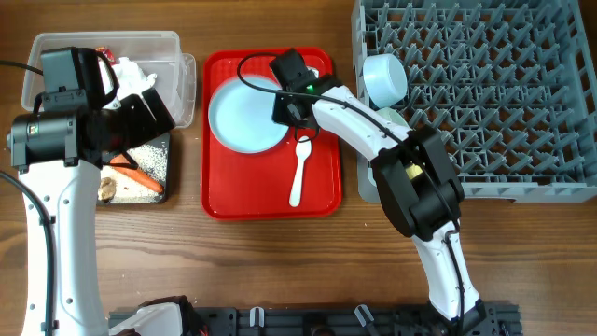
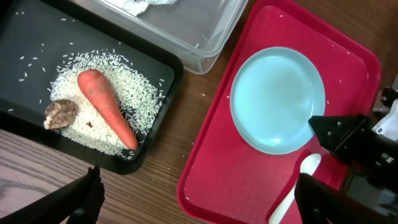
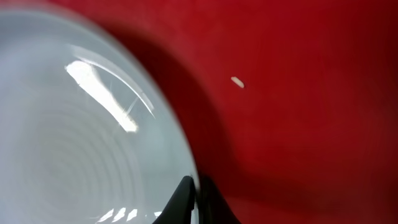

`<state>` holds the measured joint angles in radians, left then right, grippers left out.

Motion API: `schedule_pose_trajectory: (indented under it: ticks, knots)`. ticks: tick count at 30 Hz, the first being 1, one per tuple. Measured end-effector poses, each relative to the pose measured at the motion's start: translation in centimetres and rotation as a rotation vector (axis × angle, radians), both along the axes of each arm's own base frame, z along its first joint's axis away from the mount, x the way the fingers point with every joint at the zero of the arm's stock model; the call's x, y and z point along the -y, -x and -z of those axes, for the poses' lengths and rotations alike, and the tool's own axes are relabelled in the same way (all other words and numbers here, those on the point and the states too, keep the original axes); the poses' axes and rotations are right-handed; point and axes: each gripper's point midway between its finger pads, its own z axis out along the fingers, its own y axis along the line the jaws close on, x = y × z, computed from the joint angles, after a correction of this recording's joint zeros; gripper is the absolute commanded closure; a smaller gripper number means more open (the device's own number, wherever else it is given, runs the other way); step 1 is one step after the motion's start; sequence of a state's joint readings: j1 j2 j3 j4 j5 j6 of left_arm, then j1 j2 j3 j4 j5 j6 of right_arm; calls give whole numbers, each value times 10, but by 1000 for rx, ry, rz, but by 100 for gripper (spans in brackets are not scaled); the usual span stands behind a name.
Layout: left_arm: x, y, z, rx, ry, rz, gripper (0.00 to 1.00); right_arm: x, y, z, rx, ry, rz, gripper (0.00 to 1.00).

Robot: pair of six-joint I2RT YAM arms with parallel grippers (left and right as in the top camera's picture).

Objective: Sort waste into correct bins and load items into the dishwasher rack
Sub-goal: 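Grasp the edge of the light-blue plate with the right gripper, then carry the plate right and stand it upright in the rack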

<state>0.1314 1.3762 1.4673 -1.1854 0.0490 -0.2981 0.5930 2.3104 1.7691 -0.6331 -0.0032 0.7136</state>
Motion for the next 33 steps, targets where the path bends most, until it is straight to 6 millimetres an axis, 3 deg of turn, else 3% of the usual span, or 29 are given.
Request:
schedule_pose_trajectory:
  ticks: [6,8,9,10,12,13,15,17,18,19,21,23,25,29,33]
  knots:
    - [0,0,0,0,0,0,0,17,23,-4,-76,91,-89,96]
    - [0,0,0,0,0,0,0,25,28,-27,-56,115,-154,96]
    - [0,0,0,0,0,0,0,30,31,-50,-24,124,-177,96]
    - [0,0,0,0,0,0,0,36,28,-101,79,117,-189,96]
    - [0,0,0,0,0,0,0,51,27,-181,262,111,-164,96]
    - [0,0,0,0,0,0,0,71,33,-248,417,109,-118,96]
    - [0,0,0,0,0,0,0,113,48,-331,626,154,-7,96]
    - [0,0,0,0,0,0,0,167,62,-383,771,302,140,96]
    - [0,0,0,0,0,0,0,205,68,-402,822,458,252,96]
    - [0,0,0,0,0,0,0,241,69,-410,823,624,358,96]
    - [0,0,0,0,0,0,0,285,64,-407,776,803,483,96]
    - [0,0,0,0,0,0,0,324,51,-390,674,950,536,96]
    - [0,0,0,0,0,0,0,346,34,-365,569,1052,509,96]
    - [0,0,0,0,0,0,0,345,-14,-307,421,1192,333,96]
    - [0,0,0,0,0,0,0,334,-41,-244,283,1249,144,96]
